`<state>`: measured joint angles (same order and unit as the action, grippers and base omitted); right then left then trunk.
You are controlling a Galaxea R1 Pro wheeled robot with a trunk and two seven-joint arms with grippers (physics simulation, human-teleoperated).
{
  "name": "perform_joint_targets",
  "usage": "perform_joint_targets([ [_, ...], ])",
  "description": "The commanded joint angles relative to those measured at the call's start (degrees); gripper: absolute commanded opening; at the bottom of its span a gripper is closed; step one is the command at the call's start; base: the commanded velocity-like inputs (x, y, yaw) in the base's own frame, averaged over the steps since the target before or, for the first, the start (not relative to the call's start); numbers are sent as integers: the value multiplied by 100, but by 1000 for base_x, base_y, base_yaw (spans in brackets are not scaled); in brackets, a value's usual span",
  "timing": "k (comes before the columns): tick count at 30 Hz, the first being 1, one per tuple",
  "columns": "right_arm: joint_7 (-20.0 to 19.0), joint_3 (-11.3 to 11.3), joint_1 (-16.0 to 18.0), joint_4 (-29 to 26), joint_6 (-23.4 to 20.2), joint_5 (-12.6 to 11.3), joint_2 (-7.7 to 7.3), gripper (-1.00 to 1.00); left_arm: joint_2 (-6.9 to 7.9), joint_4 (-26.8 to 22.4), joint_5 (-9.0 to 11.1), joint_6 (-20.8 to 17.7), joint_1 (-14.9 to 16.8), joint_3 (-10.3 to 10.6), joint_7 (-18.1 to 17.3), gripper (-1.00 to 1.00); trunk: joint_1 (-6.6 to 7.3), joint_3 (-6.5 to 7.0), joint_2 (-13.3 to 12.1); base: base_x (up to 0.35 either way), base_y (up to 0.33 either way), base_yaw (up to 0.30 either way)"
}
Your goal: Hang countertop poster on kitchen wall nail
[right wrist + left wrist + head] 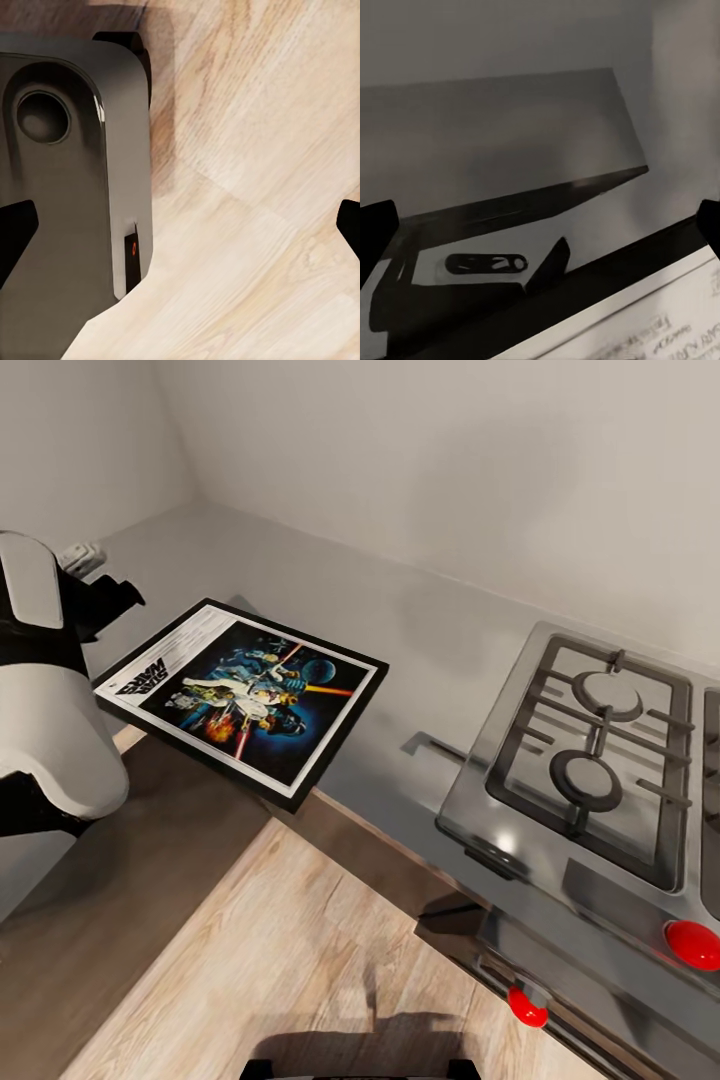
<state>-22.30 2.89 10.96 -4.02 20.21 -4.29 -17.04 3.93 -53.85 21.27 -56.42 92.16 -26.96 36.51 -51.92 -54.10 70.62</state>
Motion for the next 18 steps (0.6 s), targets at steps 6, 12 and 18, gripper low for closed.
perform_joint_targets([
  [6, -55, 22, 3, 7, 1, -45, -1, 100, 25, -3, 61, -10, -41, -2, 50, 100, 0, -3, 2, 0, 5, 0],
  [12, -55, 24, 3, 7, 1, -45, -1, 100, 34, 107, 63, -8, -48, -2, 51, 100, 0, -3, 2, 0, 0, 0],
  [18, -55, 25, 3, 7, 1, -45, -1, 100, 101, 354, 69, -2, -50, -15, 50, 100, 0, -3, 2, 0, 0, 0],
])
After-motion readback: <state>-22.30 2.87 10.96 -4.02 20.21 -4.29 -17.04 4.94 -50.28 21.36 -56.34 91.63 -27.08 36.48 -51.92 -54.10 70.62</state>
